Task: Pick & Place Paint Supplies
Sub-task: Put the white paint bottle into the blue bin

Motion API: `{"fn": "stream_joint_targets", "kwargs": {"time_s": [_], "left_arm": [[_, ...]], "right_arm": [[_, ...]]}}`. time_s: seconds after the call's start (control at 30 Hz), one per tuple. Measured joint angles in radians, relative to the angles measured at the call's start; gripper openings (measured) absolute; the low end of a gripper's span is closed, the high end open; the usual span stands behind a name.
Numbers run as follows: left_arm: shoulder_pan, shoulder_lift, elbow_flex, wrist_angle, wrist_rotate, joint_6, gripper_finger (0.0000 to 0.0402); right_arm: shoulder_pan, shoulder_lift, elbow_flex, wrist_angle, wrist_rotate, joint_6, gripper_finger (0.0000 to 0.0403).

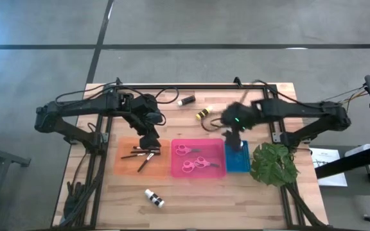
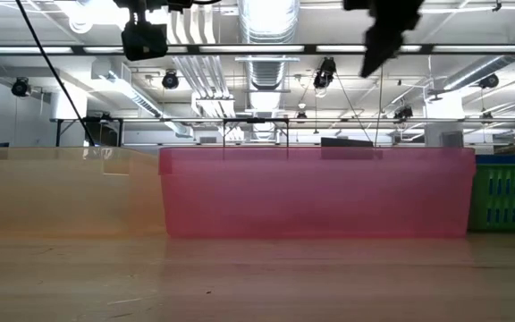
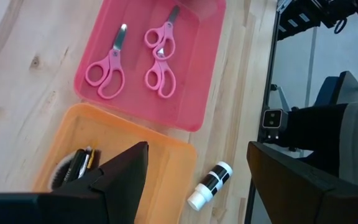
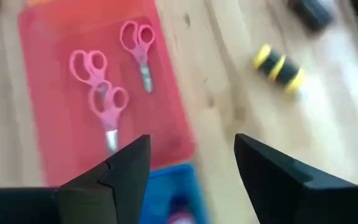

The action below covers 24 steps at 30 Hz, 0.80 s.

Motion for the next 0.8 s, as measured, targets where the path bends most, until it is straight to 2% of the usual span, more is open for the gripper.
{"fn": "stream_joint_targets", "kwargs": {"time_s": [0.17,0.27,0.37,0.53,0.63,0.73,0.8], "left_arm": [[-0.010,0.000,0.000,-0.003,0.000,-0.007,0.0284],[-0.032,0.000,0.000,-0.019,0.000,-0.005,0.0284],[-0.101,-0.001,0.000,-0.068,0.011,0.022,0.0282],[-0.338,-0.003,0.000,-0.142,0.026,0.074,0.0263],[-0.510,-0.002,0.000,-0.136,-0.040,0.073,0.0240],[-0.658,0.008,0.000,-0.134,-0.164,-0.025,0.0221],[-0.720,0.015,0.000,-0.114,-0.218,-0.180,0.0214]], "right_arm": [[-0.125,0.140,0.151,-0.038,-0.081,-0.304,0.0228],[-0.176,0.187,0.222,-0.037,-0.175,-0.360,0.0228],[-0.198,0.211,0.272,-0.042,-0.211,-0.373,0.0228],[-0.200,0.200,0.309,-0.057,-0.218,-0.379,0.0228],[-0.197,0.180,0.310,-0.057,-0.242,-0.335,0.0228],[-0.193,0.158,0.308,-0.057,-0.248,-0.283,0.0228],[-0.187,0.145,0.308,-0.057,-0.248,-0.257,0.0228]]}}
